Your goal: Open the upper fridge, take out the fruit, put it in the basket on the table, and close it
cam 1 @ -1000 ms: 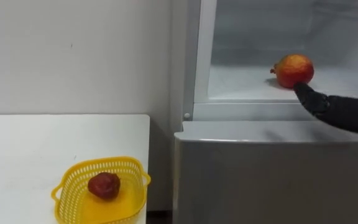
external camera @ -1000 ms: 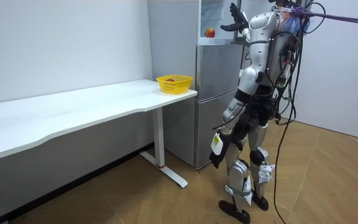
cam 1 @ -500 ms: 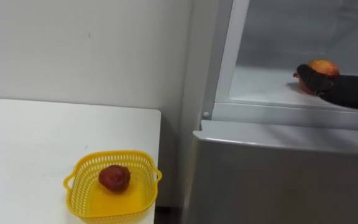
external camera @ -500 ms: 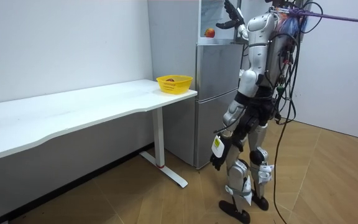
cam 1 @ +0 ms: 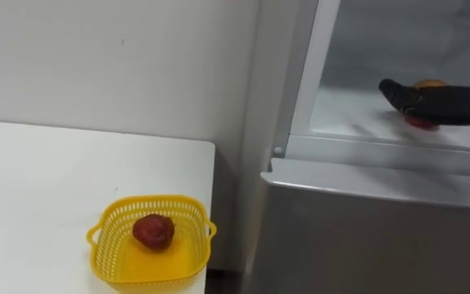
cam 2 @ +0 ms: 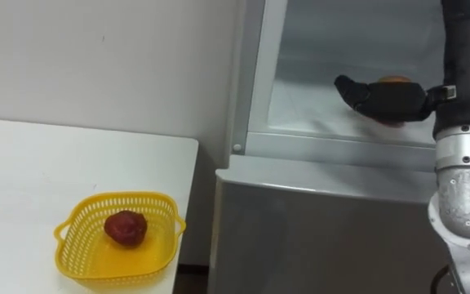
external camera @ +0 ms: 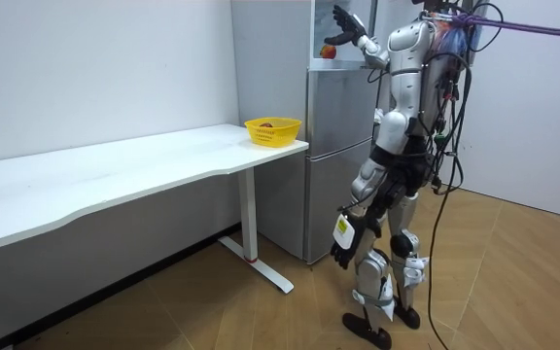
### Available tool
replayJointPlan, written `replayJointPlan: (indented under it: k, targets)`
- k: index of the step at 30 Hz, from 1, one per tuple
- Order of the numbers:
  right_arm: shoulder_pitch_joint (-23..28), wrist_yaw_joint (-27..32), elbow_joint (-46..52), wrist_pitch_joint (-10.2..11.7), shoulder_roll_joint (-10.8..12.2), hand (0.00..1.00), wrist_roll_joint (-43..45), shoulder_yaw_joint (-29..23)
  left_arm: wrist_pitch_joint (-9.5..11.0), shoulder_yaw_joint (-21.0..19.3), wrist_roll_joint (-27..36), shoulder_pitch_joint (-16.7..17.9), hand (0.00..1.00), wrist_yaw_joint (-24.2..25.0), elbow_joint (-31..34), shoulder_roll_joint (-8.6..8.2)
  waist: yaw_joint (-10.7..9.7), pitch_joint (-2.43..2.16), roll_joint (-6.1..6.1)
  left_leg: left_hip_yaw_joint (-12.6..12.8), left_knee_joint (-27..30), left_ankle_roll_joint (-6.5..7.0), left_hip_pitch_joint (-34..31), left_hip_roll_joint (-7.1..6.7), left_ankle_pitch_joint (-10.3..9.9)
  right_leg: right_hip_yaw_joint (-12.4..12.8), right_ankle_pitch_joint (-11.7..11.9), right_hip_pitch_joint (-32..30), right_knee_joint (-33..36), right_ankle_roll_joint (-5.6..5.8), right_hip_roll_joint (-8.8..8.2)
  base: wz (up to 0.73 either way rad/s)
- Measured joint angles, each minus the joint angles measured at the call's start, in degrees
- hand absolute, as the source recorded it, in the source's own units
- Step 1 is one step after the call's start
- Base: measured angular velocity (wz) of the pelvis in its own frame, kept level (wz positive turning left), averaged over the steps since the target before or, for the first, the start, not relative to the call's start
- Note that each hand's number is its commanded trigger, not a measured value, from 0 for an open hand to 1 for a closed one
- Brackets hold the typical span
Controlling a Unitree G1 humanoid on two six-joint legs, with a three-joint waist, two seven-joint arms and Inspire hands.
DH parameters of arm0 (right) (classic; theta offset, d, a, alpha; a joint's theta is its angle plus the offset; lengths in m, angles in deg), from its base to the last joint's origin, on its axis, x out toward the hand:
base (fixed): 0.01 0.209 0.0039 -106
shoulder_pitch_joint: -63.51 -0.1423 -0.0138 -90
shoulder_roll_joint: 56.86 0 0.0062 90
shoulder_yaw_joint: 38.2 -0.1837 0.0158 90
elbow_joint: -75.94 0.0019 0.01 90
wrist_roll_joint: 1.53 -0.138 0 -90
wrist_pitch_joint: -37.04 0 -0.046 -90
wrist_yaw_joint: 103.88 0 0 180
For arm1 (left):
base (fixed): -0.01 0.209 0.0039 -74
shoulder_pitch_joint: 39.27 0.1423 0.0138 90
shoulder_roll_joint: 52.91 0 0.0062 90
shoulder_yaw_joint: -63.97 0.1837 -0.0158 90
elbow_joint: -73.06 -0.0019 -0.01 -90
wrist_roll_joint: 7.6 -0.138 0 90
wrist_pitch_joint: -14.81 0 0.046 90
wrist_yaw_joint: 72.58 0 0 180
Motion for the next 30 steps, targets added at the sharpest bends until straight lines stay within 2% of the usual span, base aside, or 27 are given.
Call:
replayJointPlan:
  k: [3, 9, 12, 17, 20, 25, 30]
  targets:
    - [-0.02, -0.85, 0.0, -0.1, -0.24, 0.0, -1.55, 0.0, -0.7, 0.0, -0.01, 0.03, 0.0, 0.33, 0.01, 0.01, 0.14, -0.01, -0.01, -0.18, 0.07, 0.0, -0.33, 0.0, 0.0, -0.24, 0.0, -0.01, -0.01, 0.0, 0.02, 0.04]
    - [-0.18, -2.79, -1.1, -0.7, -1.39, 0.0, -4.85, 0.01, -0.74, -0.24, 0.1, -0.33, 0.0, 0.37, 0.28, 0.22, 0.16, -0.06, 0.07, -1.01, 1.11, 0.0, -1.18, -0.02, 0.0, -1.37, 0.0, -0.22, 0.0, 0.0, 0.01, 0.07]
    - [-2.55, -3.56, -4.07, -1.16, -3.66, 0.0, -6.51, 0.05, -0.74, -1.66, 0.27, 0.0, 0.0, 0.5, 1.64, 0.55, 0.15, -0.13, 0.09, -1.33, 1.33, -0.01, -1.85, -0.02, 0.0, -1.36, 0.02, -0.54, 0.04, -0.03, 0.08, 0.05]
    - [-6.96, -3.55, -11.23, -1.66, -8.03, 0.0, -7.93, 2.84, -1.07, -2.14, -0.1, 1.47, 0.0, 0.64, 4.65, 1.38, 0.12, -0.57, -0.02, -1.63, 1.42, -0.02, -1.71, -0.07, 0.01, -1.88, 0.03, -0.14, 0.06, -0.05, 0.07, 0.02]
    - [-7.35, -4.06, -12.87, -3.03, -8.78, 0.0, -7.74, 4.49, -1.99, -2.18, -0.1, 1.64, 0.0, 1.41, 5.27, 1.39, 0.1, -0.78, -0.31, -1.68, 1.44, -0.03, -1.72, -0.07, 0.02, -1.87, 0.03, -0.04, 0.06, -0.05, 0.09, 0.0]
    - [-7.35, -5.25, -13.79, -4.63, -8.79, 0.0, -7.74, 5.11, -3.2, -2.17, -0.1, 1.78, 0.0, 1.52, 6.08, 1.44, 0.0, -0.82, -0.41, -1.76, 1.66, -0.02, -1.89, -0.12, 0.02, -1.93, 0.03, -0.05, 0.06, -0.05, 0.07, 0.0]
    - [-7.35, -5.29, -13.92, -4.81, -8.8, 0.0, -7.43, 5.16, -3.22, -2.17, -0.1, 2.15, 0.0, 1.57, 6.76, 1.5, 0.06, -0.75, -0.54, -1.84, 1.74, -0.02, -1.9, -0.11, 0.02, -1.92, 0.03, -0.04, 0.16, -0.05, 0.08, 0.0]
